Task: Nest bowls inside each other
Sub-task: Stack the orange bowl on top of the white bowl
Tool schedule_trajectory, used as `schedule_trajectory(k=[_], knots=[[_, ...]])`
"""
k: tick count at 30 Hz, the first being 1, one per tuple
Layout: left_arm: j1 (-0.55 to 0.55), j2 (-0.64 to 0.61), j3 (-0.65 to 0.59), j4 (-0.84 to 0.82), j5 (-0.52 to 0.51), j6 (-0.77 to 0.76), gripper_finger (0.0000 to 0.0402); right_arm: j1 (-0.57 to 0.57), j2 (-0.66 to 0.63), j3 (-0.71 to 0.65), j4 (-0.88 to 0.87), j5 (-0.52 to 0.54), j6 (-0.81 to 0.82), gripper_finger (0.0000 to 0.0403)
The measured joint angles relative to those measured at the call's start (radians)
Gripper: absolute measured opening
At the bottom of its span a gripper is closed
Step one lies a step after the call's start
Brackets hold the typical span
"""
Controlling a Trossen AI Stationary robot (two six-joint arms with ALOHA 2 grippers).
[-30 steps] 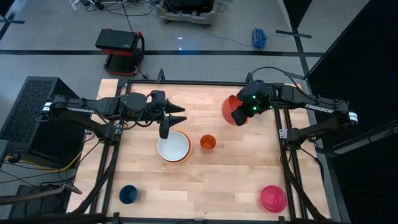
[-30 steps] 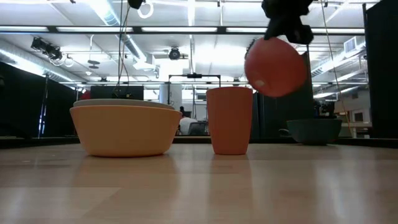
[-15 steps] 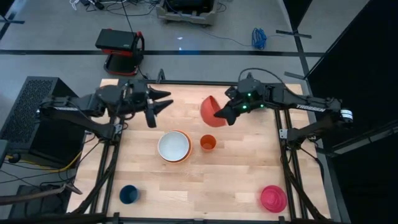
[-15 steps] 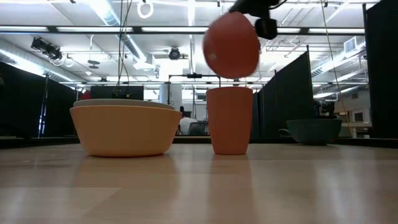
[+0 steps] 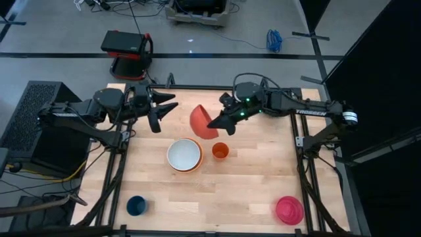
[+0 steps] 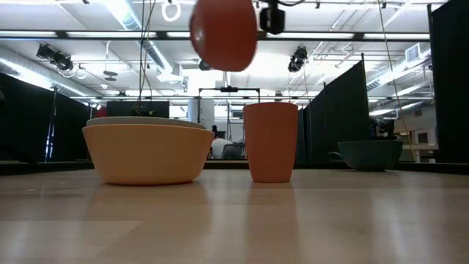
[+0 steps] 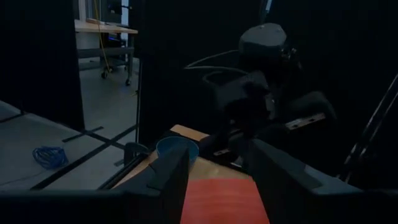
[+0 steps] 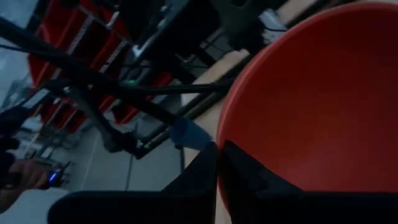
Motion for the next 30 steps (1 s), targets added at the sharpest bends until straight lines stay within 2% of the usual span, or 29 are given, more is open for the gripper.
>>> schedule_trajectory(k=[13, 22, 30], knots=[[0.0, -0.032, 0.0, -0.008, -0.029, 0.017, 0.0158, 0.048, 0.176, 0.148, -0.006, -0.095, -0.053, 0.0], [0.0, -0.113, 0.0, -0.008, -0.07, 0.023, 0.0158, 0.04, 0.191, 0.15, 0.023, -0.089, -0.074, 0.0], [0.0, -0.121, 0.0, -0.009, -0.071, 0.022, 0.0158, 0.04, 0.223, 0.15, 0.031, -0.09, -0.111, 0.0]])
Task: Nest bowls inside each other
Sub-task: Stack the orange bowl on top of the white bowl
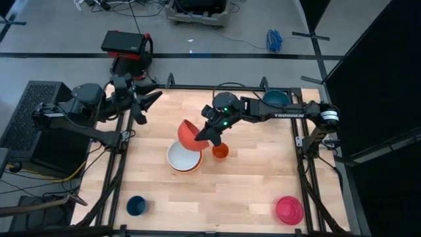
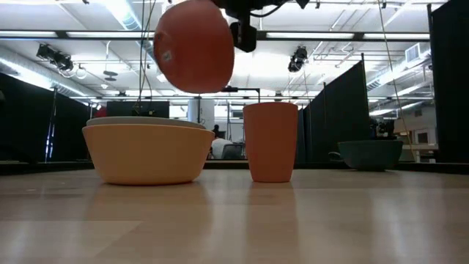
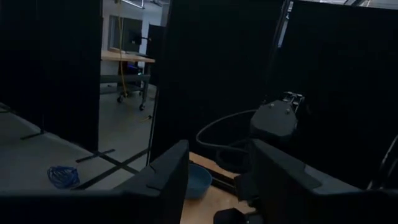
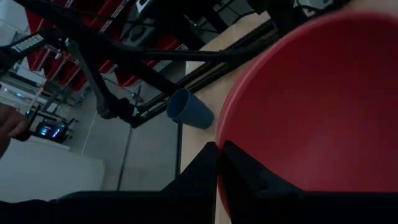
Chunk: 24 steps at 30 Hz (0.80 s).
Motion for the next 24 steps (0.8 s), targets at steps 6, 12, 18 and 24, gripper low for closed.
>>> schedule_trajectory(k=[6, 12, 18, 24], knots=[[0.0, 0.001, 0.0, -0.001, 0.0, -0.001, 0.0158, 0.0, 0.026, 0.0, 0.008, -0.005, -0.025, 0.0], [0.0, 0.002, 0.0, -0.002, 0.0, -0.002, 0.0158, 0.0, 0.051, 0.0, 0.016, -0.01, -0.051, 0.0], [0.0, 0.003, 0.0, -0.002, 0.0, -0.003, 0.0158, 0.008, 0.08, 0.0, 0.029, -0.031, -0.055, 0.0], [0.0, 0.003, 0.0, -0.001, -0.001, -0.007, 0.0158, 0.04, 0.137, 0.0, 0.031, -0.066, -0.052, 0.0]])
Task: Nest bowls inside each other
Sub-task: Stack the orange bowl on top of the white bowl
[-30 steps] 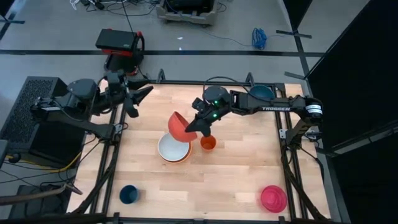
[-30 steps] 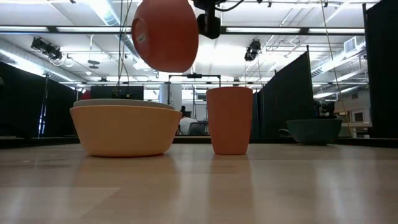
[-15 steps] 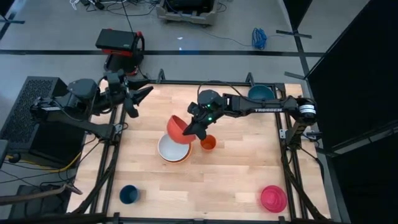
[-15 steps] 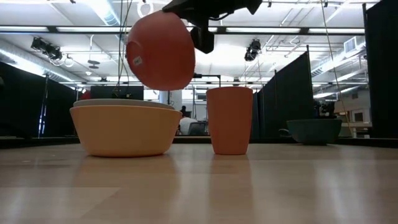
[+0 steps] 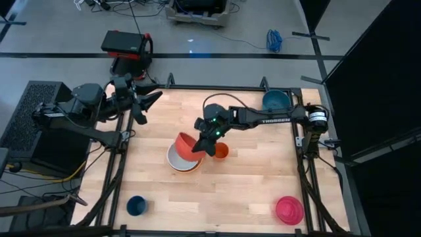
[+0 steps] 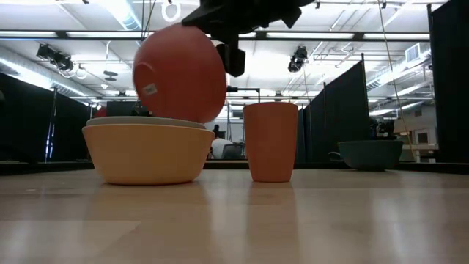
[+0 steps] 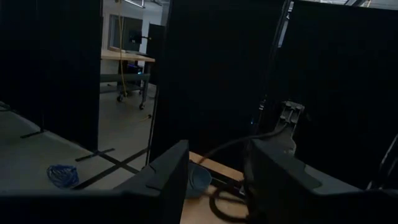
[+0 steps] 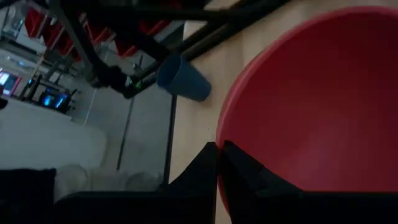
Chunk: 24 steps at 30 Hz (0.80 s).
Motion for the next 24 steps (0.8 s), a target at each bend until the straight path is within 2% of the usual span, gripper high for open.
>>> schedule_trajectory(k=[24], knots=[[0.0, 0.0, 0.0, 0.002, -0.001, -0.004, 0.0158, 0.002, 0.026, 0.0, 0.007, 0.013, -0.029, 0.0]])
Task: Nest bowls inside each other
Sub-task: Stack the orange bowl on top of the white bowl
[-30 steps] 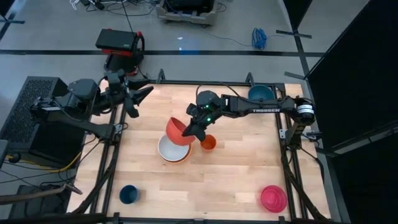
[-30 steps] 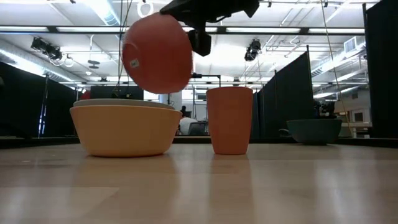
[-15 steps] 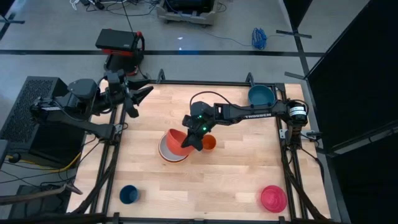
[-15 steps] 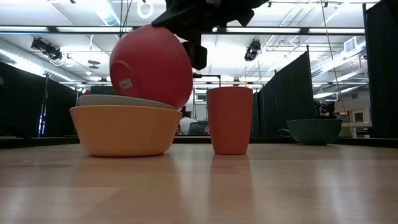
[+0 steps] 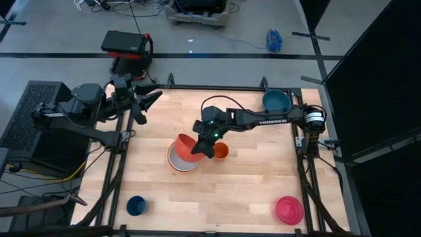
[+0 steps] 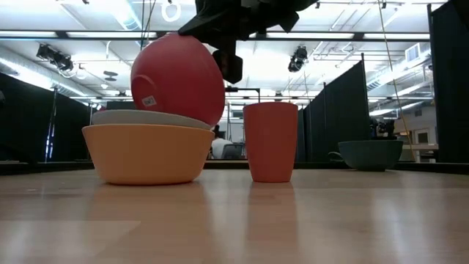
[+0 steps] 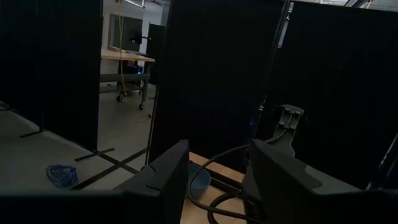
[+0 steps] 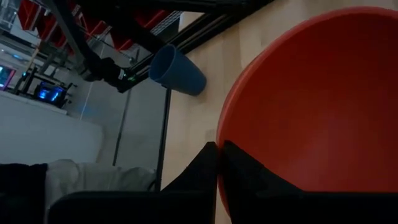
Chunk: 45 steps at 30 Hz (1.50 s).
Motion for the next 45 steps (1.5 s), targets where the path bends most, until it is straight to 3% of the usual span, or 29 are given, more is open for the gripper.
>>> schedule_trajectory(k=[27, 37, 45], knots=[[0.0, 0.0, 0.0, 0.0, 0.0, 0.0, 0.0158, 0.017, 0.066, -0.001, -0.02, -0.001, -0.038, 0.0003], [0.0, 0.0, 0.0, -0.001, 0.0, 0.0, 0.0158, 0.017, 0.066, -0.001, 0.009, -0.016, -0.011, 0.0092], [-0.001, 0.026, 0.0, -0.153, 0.074, -0.116, 0.0158, -0.013, 0.006, 0.008, 0.091, -0.035, 0.042, 0.0122]])
